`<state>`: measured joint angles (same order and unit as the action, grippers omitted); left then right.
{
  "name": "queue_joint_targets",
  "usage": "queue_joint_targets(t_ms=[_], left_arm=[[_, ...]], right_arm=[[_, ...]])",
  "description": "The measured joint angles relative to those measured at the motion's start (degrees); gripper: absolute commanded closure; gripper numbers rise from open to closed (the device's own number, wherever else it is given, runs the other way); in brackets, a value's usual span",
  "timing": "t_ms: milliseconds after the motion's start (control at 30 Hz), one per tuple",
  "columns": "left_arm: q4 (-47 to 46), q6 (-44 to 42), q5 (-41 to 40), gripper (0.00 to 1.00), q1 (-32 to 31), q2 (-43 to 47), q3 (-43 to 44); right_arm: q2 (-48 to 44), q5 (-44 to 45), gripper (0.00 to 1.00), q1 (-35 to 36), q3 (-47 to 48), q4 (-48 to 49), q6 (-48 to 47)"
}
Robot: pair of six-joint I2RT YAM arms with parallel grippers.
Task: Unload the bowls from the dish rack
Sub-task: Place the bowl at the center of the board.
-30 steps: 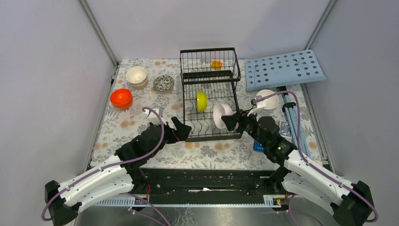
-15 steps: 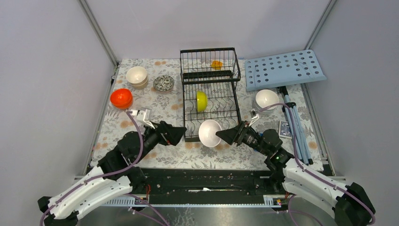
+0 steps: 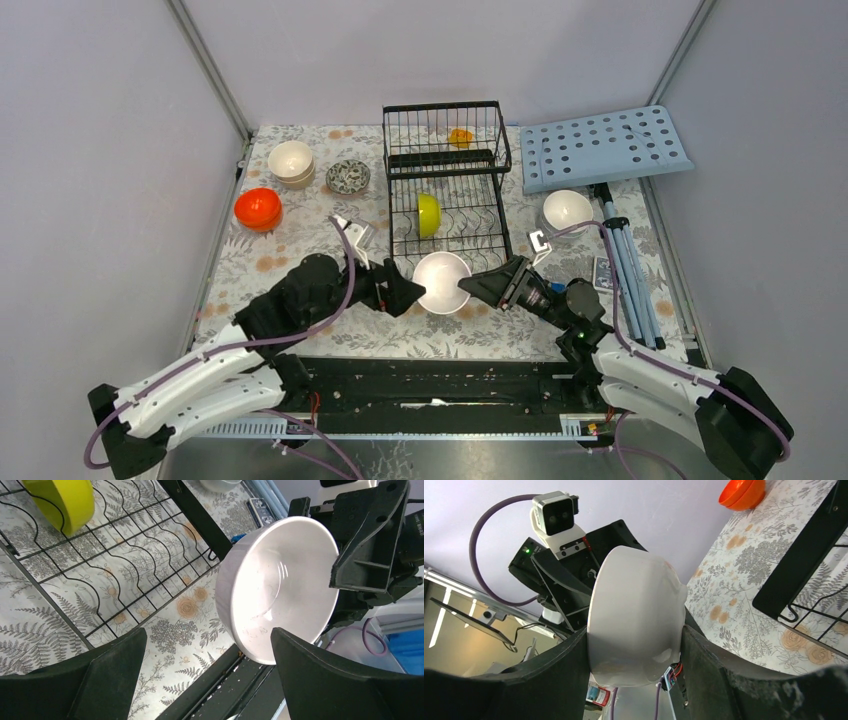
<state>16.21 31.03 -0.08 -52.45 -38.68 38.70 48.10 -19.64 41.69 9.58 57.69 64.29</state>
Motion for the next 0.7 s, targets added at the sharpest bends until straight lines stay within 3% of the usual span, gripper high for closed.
queue_joint_targets(t_ms=[200,367,700], left_arm=[[2.08,-0.31,0.92,0.1,0.0,-3.93,3.26],[3.58,-0.57,0.5,0.24,0.0,-5.86,5.79],[9.51,-0.74,-6.67,0.41,-1.09,-10.84,11.91]], right_arm=[[0.83,-0.66,0.75,0.02,-0.61,2.73,1.57],[1.31,-0.81,0.76,0.02,-0.87,3.3,1.88],[2.03,-0.79,0.77,0.0,-0.87,3.41,2.21]])
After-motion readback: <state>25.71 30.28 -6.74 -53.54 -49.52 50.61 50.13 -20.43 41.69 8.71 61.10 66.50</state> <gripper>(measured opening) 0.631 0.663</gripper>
